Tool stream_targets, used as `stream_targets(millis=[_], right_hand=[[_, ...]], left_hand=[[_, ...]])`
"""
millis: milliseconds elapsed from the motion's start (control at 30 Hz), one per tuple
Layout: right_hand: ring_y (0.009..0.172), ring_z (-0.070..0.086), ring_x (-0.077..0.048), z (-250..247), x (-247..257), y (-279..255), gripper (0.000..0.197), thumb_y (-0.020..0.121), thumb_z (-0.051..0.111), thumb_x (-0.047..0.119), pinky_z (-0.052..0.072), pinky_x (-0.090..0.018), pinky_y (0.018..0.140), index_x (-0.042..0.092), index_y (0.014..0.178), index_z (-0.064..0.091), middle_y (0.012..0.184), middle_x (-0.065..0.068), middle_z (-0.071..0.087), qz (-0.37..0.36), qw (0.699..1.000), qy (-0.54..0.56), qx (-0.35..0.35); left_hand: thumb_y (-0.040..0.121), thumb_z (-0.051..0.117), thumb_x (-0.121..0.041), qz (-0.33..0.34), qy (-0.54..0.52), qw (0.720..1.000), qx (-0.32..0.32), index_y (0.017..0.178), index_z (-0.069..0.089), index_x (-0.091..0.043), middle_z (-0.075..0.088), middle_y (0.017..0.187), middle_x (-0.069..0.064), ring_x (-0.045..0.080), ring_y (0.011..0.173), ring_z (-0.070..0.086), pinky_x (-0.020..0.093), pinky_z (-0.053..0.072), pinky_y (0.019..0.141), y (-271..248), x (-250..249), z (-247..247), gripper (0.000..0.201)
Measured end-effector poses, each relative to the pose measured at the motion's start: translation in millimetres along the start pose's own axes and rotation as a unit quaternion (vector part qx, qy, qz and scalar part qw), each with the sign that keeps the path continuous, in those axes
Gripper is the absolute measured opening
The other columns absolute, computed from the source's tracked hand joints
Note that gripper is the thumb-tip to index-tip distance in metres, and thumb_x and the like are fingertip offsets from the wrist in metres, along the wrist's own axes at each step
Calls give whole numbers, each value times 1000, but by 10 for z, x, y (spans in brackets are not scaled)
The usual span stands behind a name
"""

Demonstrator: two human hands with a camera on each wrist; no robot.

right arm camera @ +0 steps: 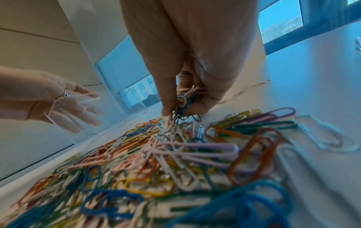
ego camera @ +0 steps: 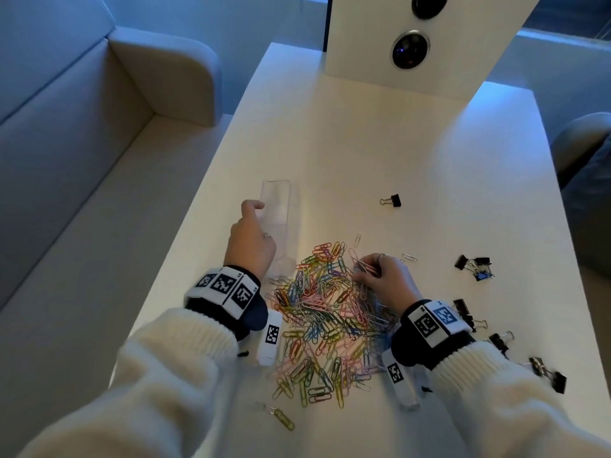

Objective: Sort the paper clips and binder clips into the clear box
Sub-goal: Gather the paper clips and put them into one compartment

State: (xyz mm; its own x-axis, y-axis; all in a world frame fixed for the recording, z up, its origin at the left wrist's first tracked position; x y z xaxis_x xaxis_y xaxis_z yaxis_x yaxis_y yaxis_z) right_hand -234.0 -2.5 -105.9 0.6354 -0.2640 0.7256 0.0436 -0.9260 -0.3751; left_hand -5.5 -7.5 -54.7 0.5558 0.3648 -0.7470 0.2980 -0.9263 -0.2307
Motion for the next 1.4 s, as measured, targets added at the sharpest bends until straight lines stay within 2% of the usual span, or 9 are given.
stream_targets(millis=[167,333,400,500,633,800,1100,1267,1400], right_hand=[[71,56,-9,-34,32,10,19,80,69,16,39,-6,54,10,97,63,81,2,61,-22,1000,4,-14],[80,58,-12,-74,90,29,19,81,68,15,41,-13,68,10,98,64,86,0,64,-53,998,17,-16],[79,58,-11,-99,159,25,19,81,67,15,44,-12,69,10,99,64,86,1,64,-70,997,25,-18],[74,59,-7,-153,311,49,16,81,67,15,48,-14,72,12,97,64,81,5,63,-104,994,39,-16],[70,58,2,-215,611,156,15,81,67,14,48,-8,68,14,96,64,78,11,61,-157,986,47,-21],[62,56,14,-160,1096,329,18,81,67,11,42,-1,63,8,99,65,77,11,61,-223,970,78,-53],[76,56,-12,330,1208,447,17,78,67,4,38,-1,69,3,95,68,89,-7,65,-304,945,30,-115],[89,62,-25,385,1109,359,26,80,66,7,48,-29,81,9,105,67,100,-8,67,-350,925,-79,-121],[96,60,-23,294,1043,317,31,84,63,25,33,-26,89,16,114,63,106,-3,68,-343,918,-144,-137]], left_hand=[[82,44,10,61,44,997,-5,128,38,-13,61,112,10,26,97,58,34,47,87,176,-25,-149,51],[81,43,11,101,17,994,30,105,60,-8,69,98,13,23,89,64,27,51,79,461,-56,-214,34],[81,47,11,112,7,991,67,102,61,-8,70,96,12,24,93,65,32,52,88,528,-43,-209,31],[86,58,-3,145,21,984,98,106,61,-10,68,102,7,21,102,62,24,44,89,541,-25,-238,22],[67,79,-29,147,76,973,158,128,47,-25,52,113,-5,11,106,48,25,37,89,476,13,-241,69],[65,81,-14,165,160,956,182,132,42,-23,53,108,-3,16,96,48,23,34,80,496,57,-201,78],[67,79,-10,166,147,959,175,129,47,-22,57,112,3,16,96,48,22,35,81,479,57,-203,71],[68,79,-12,158,148,961,173,130,45,-21,57,114,4,16,96,47,23,36,81,478,73,-194,72],[68,79,-11,155,143,962,171,130,45,-21,57,114,5,15,96,47,24,36,80,487,76,-193,71]])
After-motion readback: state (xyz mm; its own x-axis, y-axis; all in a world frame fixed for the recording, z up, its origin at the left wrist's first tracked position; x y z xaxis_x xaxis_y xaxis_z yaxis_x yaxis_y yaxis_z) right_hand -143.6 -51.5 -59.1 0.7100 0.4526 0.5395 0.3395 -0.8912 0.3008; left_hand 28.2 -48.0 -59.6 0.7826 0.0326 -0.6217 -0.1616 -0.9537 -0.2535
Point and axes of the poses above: each hand's wrist, its own y-axis towards the middle knuckle, its own z-axis out of the palm, x = y × z, the point moved 3 cm from there along y, towards the middle knuckle
